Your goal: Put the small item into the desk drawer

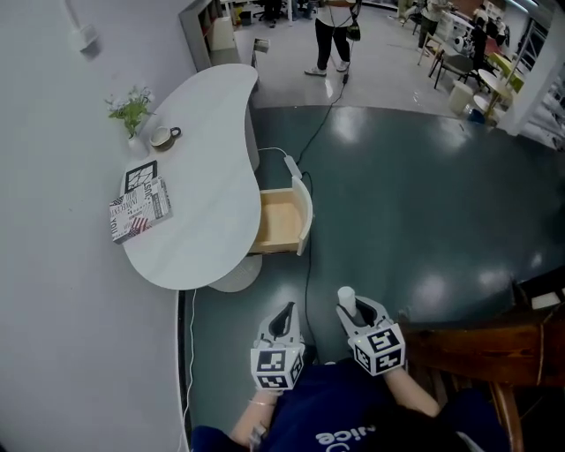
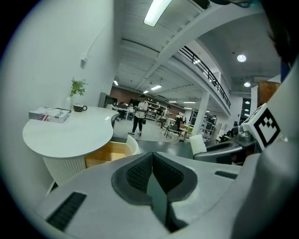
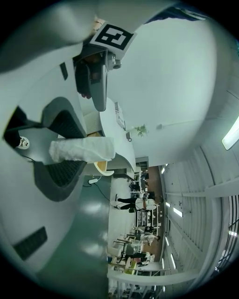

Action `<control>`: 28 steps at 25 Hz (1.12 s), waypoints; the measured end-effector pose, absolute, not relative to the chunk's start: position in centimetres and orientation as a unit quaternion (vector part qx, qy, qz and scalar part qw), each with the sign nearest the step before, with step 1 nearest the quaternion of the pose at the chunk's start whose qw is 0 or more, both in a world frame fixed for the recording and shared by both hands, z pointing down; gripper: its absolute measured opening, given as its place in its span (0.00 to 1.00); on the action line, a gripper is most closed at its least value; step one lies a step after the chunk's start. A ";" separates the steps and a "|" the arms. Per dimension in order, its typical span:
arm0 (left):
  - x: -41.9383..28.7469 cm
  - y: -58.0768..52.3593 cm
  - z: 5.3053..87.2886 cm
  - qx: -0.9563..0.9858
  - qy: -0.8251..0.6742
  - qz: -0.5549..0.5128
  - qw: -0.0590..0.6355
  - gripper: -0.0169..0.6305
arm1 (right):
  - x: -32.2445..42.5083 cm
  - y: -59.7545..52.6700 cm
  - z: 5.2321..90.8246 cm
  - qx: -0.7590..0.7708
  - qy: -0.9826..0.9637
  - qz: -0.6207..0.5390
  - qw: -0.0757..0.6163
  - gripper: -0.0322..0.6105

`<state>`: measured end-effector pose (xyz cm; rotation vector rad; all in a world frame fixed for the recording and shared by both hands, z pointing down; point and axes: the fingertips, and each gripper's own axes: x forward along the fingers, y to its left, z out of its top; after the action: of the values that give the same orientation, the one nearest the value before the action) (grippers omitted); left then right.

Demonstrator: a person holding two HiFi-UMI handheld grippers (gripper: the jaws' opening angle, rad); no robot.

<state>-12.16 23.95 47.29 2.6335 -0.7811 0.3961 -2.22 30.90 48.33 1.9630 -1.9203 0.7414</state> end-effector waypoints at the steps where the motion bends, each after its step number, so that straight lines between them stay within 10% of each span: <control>1: -12.0 23.2 47.2 0.935 -0.270 0.137 0.185 0.04 | -2.2 30.3 48.5 0.685 -0.664 0.260 0.148 0.28; 28: -6.5 6.3 47.5 0.899 -0.372 0.167 0.160 0.04 | 4.9 10.5 50.7 0.599 -0.730 0.295 0.146 0.28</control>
<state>-6.47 6.27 47.52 2.5687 -1.0637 0.4768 4.90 10.52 50.70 1.7258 -2.1004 0.8500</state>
